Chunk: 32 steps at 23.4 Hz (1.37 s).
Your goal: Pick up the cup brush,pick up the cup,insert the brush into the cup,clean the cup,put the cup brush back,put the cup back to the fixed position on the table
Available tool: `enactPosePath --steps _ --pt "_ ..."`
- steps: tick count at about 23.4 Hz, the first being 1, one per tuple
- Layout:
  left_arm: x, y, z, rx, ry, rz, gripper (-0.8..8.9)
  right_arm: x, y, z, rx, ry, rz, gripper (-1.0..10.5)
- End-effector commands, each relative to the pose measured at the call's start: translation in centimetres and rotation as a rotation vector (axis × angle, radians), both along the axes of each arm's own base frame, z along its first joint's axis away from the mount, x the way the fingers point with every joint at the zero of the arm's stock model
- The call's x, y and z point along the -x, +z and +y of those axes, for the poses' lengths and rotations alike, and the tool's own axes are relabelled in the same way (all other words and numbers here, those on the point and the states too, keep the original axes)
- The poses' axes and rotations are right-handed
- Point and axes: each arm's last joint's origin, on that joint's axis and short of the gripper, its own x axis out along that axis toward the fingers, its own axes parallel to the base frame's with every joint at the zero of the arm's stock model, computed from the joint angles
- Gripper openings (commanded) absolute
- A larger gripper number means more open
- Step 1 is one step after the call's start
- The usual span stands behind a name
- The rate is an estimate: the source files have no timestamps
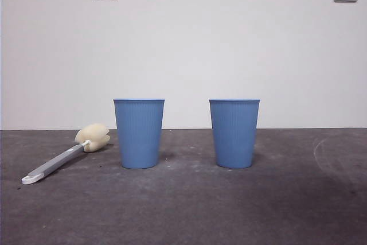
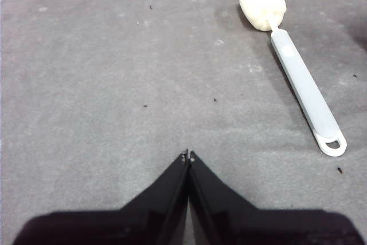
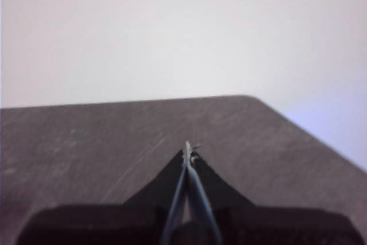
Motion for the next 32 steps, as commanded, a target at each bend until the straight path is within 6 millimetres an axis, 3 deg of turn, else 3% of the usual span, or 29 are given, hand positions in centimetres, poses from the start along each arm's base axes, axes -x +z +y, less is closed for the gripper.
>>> enactPosePath --steps 1,5,32 --pt "0.0 -0.2 0.0 0.006 0.004 -0.004 -0.03 -0.6 -2.5 0.0 -0.059 0.014 0.036 0.0" --pt "-0.1 -0.2 0.0 0.006 0.004 -0.001 -0.03 -0.4 -4.4 0.1 -0.072 0.05 0.234 0.0" --pt "-0.1 -0.2 0.0 0.006 0.004 -0.001 -0.03 -0.4 -4.4 0.2 -0.086 0.088 0.235 0.0"
